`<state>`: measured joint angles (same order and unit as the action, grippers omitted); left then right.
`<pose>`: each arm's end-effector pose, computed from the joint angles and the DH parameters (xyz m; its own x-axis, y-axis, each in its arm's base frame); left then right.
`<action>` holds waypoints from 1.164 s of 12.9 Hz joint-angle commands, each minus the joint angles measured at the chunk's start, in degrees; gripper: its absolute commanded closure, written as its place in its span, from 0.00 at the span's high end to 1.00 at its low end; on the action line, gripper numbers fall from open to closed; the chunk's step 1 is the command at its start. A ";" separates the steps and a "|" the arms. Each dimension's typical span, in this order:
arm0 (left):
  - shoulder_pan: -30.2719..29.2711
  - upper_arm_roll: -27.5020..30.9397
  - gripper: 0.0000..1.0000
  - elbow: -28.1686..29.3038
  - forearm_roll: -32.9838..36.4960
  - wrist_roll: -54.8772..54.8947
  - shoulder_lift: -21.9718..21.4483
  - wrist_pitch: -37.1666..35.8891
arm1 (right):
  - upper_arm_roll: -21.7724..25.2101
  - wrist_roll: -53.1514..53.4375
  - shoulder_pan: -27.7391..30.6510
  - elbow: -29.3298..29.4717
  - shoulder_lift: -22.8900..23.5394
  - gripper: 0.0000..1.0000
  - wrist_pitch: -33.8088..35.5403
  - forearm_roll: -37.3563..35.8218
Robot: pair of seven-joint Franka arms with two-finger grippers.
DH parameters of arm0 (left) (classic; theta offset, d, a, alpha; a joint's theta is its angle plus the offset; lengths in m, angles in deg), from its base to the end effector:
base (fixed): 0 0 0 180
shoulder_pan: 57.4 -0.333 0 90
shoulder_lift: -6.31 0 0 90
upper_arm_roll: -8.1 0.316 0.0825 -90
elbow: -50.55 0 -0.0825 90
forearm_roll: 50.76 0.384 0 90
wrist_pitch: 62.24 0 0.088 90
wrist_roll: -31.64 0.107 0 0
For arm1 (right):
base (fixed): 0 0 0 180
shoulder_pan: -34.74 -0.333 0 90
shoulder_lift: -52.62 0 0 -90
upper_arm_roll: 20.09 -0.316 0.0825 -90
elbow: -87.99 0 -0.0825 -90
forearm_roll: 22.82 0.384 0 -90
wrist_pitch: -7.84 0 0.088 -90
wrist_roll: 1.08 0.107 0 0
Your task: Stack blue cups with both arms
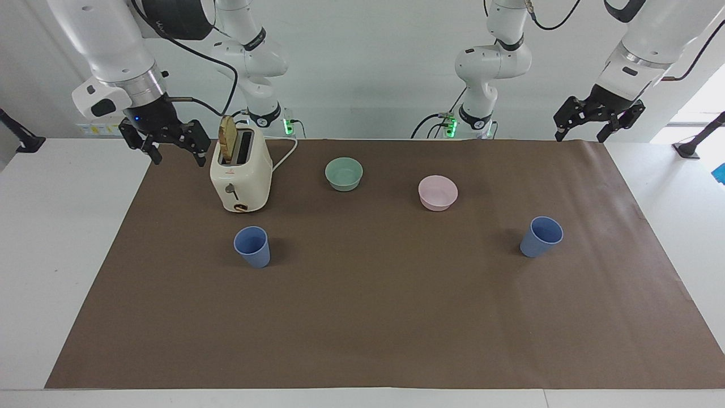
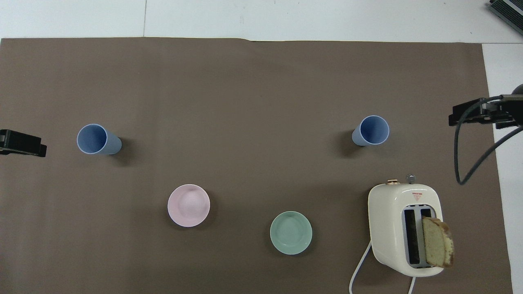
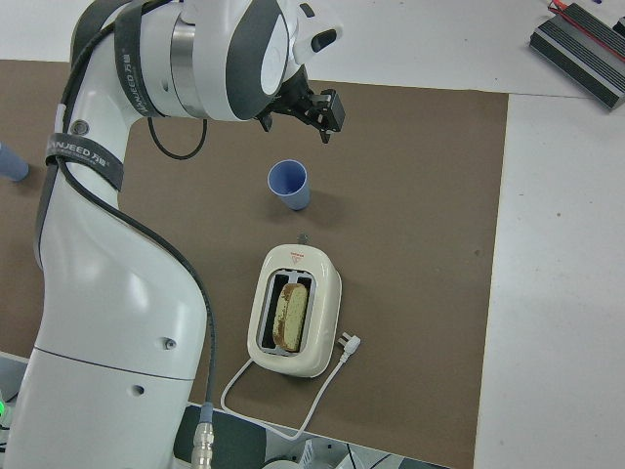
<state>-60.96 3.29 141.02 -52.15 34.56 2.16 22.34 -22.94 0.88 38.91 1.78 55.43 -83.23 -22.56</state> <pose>0.5219 -0.0160 0.6514 0.9968 -0.0746 -0.0296 -0.0740 -0.9971 0.0197 0.5720 -0.0135 0.6299 0.9977 -0.0574 0.0356 -0.0572 -0.9983 -0.0082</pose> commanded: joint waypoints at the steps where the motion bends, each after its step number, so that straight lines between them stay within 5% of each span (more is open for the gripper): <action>1: -0.13 -0.29 1.00 1.81 0.43 -0.37 -1.56 0.32 | -0.40 -3.02 1.02 -0.63 -0.70 1.00 -0.87 0.18; 15: -0.30 -0.20 1.00 1.90 0.16 -0.54 -1.56 0.49 | -0.40 -2.58 0.93 -0.63 -0.79 1.00 -0.78 0.10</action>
<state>-60.92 3.16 141.03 -52.15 34.33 2.00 22.35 -22.86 -0.22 38.91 1.78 55.43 -83.25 -22.56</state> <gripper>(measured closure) 0.000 0.000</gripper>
